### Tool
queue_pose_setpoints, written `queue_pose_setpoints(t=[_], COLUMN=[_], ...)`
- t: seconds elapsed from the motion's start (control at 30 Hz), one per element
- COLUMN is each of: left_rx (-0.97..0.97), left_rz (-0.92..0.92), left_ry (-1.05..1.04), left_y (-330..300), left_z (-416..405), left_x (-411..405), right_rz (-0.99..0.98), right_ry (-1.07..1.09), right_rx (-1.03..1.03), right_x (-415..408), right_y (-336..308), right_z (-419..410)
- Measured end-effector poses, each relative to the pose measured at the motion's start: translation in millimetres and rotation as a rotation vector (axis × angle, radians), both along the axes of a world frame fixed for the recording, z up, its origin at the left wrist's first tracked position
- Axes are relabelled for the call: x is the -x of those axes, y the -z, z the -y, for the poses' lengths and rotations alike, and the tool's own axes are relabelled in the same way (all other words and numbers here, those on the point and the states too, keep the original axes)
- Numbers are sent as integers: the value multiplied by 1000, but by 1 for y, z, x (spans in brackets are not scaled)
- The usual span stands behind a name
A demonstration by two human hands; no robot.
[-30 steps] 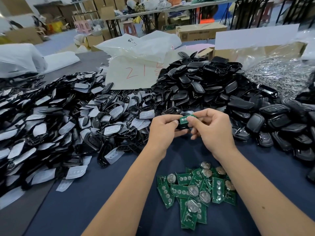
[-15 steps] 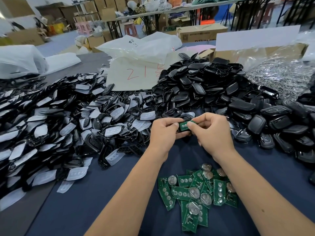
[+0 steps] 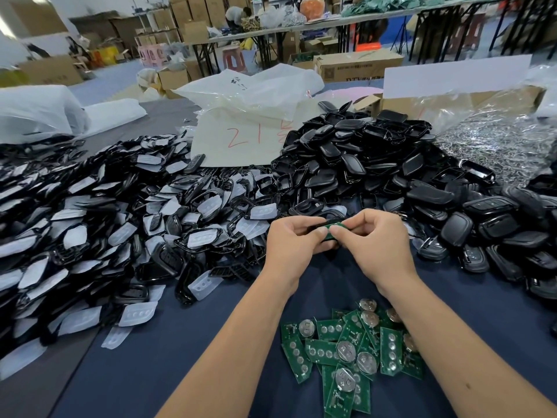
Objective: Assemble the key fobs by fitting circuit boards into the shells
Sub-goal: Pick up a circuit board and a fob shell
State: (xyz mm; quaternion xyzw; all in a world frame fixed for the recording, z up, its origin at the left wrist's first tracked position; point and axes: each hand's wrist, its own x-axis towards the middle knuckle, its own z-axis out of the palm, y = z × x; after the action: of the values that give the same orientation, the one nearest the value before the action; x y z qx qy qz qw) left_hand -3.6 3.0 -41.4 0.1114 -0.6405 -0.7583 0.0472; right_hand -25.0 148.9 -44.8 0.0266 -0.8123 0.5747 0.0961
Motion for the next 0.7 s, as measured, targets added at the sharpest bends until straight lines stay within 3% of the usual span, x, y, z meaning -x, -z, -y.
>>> queue_pose_setpoints(t=[0.3,0.47,0.6,0.7], left_rx=[65,251,251,402], left_rz=[8,-4,23,-5], left_ry=[-3,27,-35,-29], left_y=[1,-2,-5,-5], left_z=[1,10,16,18], left_x=[1,1,-1,-2], right_rz=[-33,-50,-13,37], right_ry=[71,-73,-67,-69], right_rx=[-156,-189,-187,-288], right_x=[-7,-8,-6,-7], right_y=[-6,-10,-9,-10], right_z=[0,-5,-4,-3])
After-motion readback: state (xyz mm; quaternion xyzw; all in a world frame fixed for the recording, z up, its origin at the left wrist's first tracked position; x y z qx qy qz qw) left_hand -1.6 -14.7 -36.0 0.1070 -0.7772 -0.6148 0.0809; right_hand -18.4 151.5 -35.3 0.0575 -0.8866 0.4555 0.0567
